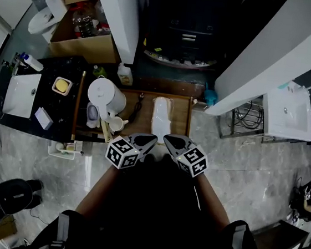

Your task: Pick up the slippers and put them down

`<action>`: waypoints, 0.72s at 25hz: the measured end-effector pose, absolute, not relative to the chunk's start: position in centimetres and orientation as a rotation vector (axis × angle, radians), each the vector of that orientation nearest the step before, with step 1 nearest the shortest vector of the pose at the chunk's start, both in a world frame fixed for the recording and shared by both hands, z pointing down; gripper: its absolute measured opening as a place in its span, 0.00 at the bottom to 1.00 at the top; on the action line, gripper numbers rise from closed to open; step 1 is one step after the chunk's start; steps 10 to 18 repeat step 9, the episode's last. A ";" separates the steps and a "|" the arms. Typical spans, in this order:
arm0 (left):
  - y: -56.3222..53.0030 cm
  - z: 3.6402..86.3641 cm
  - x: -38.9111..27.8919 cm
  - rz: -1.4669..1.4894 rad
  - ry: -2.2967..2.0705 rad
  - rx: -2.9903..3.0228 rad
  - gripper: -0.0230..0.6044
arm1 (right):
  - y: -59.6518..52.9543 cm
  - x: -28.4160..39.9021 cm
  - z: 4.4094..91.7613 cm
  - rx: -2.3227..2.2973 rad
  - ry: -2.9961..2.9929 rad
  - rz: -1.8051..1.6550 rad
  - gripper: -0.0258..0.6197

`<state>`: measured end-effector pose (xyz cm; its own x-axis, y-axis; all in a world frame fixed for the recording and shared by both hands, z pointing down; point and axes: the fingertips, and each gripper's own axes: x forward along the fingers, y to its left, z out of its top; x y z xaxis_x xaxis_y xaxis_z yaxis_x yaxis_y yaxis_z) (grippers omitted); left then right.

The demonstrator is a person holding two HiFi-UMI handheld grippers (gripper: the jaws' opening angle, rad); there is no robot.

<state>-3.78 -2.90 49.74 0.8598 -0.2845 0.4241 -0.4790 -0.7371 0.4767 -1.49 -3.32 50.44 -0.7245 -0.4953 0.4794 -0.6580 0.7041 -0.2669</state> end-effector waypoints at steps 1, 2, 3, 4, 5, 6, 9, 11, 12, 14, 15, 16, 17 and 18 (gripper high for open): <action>-3.0 49.8 -3.8 0.437 -0.549 2.440 0.05 | -3.3 -1.5 50.5 0.901 -2.538 0.604 0.05; -3.0 49.8 -3.9 0.437 -0.545 2.441 0.05 | -3.3 -1.6 50.5 0.904 -2.536 0.604 0.05; -3.0 49.8 -3.9 0.436 -0.542 2.442 0.05 | -3.3 -1.6 50.6 0.907 -2.534 0.605 0.05; -3.1 49.9 -4.0 0.436 -0.539 2.442 0.05 | -3.3 -1.7 50.6 0.909 -2.533 0.605 0.05; -3.1 49.9 -4.0 0.436 -0.537 2.443 0.05 | -3.4 -1.8 50.6 0.910 -2.532 0.604 0.05; -3.1 49.9 -4.1 0.437 -0.534 2.444 0.05 | -3.4 -1.9 50.6 0.912 -2.531 0.602 0.05; -3.1 50.0 -4.3 0.440 -0.527 2.447 0.05 | -3.5 -2.1 50.6 0.916 -2.530 0.597 0.05; -3.1 50.0 -4.3 0.440 -0.527 2.447 0.05 | -3.5 -2.1 50.6 0.916 -2.530 0.597 0.05; -3.1 50.0 -4.3 0.440 -0.527 2.447 0.05 | -3.5 -2.1 50.6 0.916 -2.530 0.597 0.05; -3.1 50.0 -4.3 0.440 -0.527 2.447 0.05 | -3.5 -2.1 50.6 0.916 -2.530 0.597 0.05; -3.1 50.0 -4.3 0.440 -0.527 2.447 0.05 | -3.5 -2.1 50.6 0.916 -2.530 0.597 0.05; -3.1 50.0 -4.3 0.440 -0.527 2.447 0.05 | -3.5 -2.1 50.6 0.916 -2.530 0.597 0.05; -3.1 50.0 -4.3 0.440 -0.527 2.447 0.05 | -3.5 -2.1 50.6 0.916 -2.530 0.597 0.05; -3.1 50.0 -4.3 0.440 -0.527 2.447 0.05 | -3.5 -2.1 50.6 0.916 -2.530 0.597 0.05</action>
